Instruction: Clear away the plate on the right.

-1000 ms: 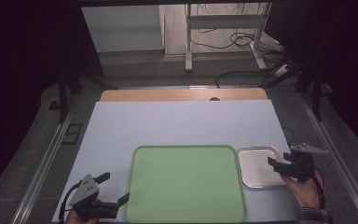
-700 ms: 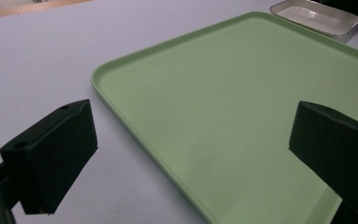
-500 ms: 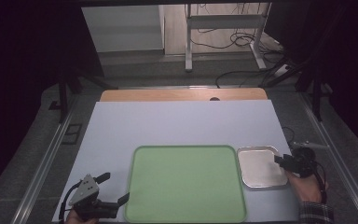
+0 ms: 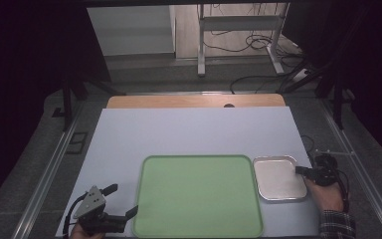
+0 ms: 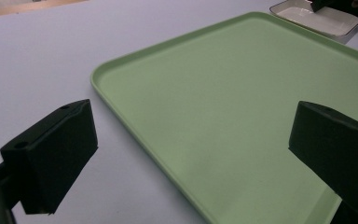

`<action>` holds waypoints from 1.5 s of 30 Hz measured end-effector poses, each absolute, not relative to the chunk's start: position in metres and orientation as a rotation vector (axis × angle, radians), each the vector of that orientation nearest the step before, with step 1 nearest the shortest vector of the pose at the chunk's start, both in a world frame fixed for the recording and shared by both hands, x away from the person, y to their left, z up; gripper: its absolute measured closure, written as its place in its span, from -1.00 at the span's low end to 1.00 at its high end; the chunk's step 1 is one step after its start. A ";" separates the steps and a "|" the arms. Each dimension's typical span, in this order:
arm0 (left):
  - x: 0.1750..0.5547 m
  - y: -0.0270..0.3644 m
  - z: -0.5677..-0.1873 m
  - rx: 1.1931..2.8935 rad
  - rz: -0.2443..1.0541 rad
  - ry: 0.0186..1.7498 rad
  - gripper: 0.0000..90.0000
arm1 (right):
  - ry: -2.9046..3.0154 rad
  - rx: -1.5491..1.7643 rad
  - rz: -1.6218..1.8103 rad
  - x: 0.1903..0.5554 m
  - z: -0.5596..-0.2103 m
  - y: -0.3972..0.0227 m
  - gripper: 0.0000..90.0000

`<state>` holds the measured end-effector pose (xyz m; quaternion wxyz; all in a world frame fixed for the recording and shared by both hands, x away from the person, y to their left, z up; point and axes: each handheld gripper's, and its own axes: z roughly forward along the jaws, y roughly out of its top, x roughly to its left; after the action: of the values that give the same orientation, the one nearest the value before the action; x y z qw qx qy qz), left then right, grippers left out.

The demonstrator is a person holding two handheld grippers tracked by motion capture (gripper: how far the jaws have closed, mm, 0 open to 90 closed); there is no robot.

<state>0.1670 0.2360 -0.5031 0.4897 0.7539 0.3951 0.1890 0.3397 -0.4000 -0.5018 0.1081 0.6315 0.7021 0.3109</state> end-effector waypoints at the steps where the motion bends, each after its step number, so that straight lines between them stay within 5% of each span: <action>1: 0.167 0.236 -0.503 1.832 0.460 0.959 -0.98 | 2.065 1.872 0.929 0.340 -0.502 -0.402 0.94; 45: 0.167 0.235 -0.503 1.833 0.464 0.957 -0.98 | 2.009 1.915 1.209 0.333 -0.482 -0.388 0.97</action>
<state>0.1670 0.2354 -0.5029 0.4892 0.7544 0.3939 0.1910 0.3331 -0.3876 -0.4822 0.0572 0.6315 0.6626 0.3987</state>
